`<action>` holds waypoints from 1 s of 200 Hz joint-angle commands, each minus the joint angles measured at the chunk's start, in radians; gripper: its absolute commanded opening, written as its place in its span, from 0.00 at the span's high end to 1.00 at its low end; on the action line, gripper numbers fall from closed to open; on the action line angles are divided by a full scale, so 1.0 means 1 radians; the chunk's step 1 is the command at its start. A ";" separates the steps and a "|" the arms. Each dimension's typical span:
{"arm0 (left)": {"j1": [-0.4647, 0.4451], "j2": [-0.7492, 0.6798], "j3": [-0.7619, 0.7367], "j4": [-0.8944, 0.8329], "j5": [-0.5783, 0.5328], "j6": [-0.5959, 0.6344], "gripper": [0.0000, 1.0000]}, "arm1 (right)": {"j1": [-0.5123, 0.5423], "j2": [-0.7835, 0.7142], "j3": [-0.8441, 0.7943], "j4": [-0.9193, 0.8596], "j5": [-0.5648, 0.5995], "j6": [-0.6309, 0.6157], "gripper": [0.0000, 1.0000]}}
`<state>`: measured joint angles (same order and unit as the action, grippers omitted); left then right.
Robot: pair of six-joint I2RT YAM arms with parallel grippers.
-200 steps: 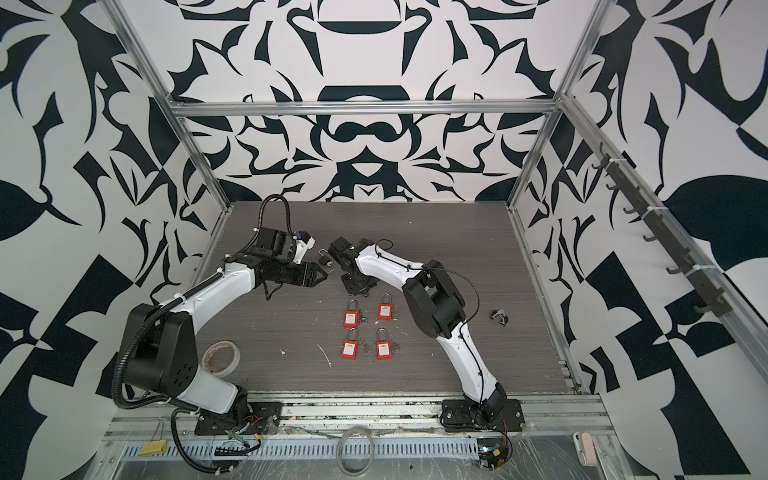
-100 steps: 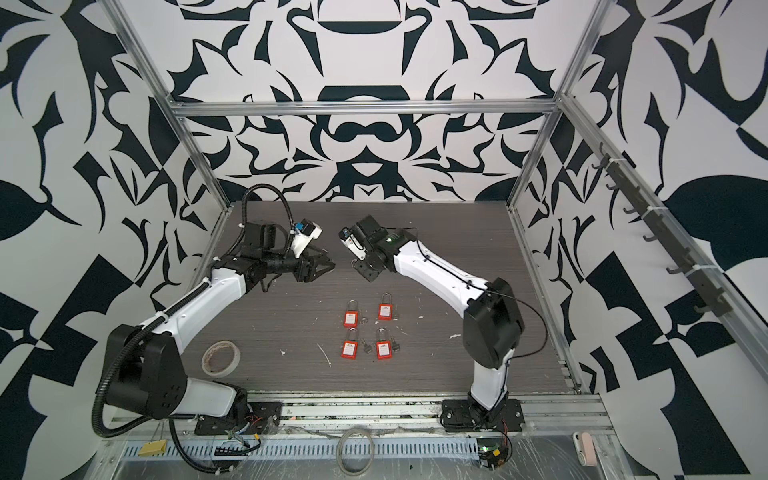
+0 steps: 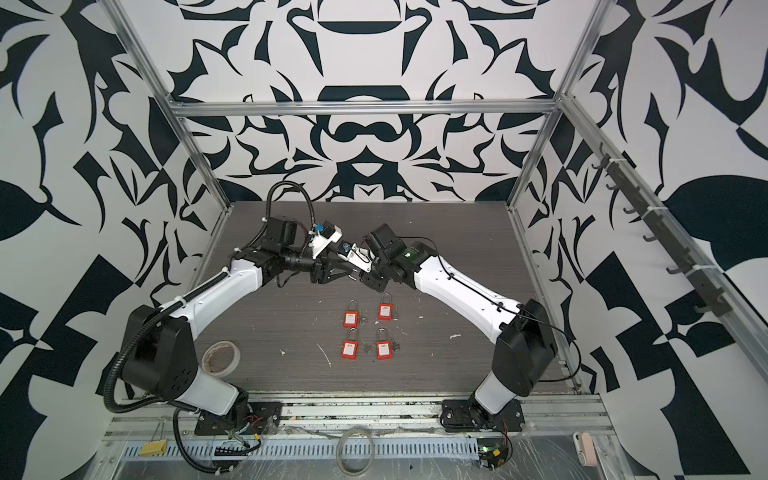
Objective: Lock with the key
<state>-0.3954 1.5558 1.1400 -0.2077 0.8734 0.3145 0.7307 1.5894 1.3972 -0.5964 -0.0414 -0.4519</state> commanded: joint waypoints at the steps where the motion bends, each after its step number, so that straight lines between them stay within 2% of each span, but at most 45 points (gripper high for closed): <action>1: 0.001 0.032 0.039 -0.069 0.011 0.014 0.46 | 0.004 -0.041 -0.003 0.045 -0.006 -0.026 0.69; 22: -0.001 0.038 0.038 -0.081 0.030 0.014 0.51 | 0.003 -0.041 -0.004 0.045 0.001 -0.028 0.69; 107: -0.001 0.054 0.037 -0.123 0.063 0.017 0.58 | 0.004 -0.053 -0.003 0.088 0.051 -0.031 0.70; 165: 0.000 0.074 0.058 -0.127 0.084 0.013 0.77 | 0.005 -0.066 -0.008 0.092 0.023 -0.031 0.71; 200: -0.002 0.077 0.066 -0.127 0.103 0.014 0.81 | 0.004 -0.070 -0.014 0.090 0.000 -0.035 0.71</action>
<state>-0.3969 1.6264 1.1755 -0.3187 0.9314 0.3153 0.7307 1.5646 1.3819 -0.5438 -0.0162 -0.4782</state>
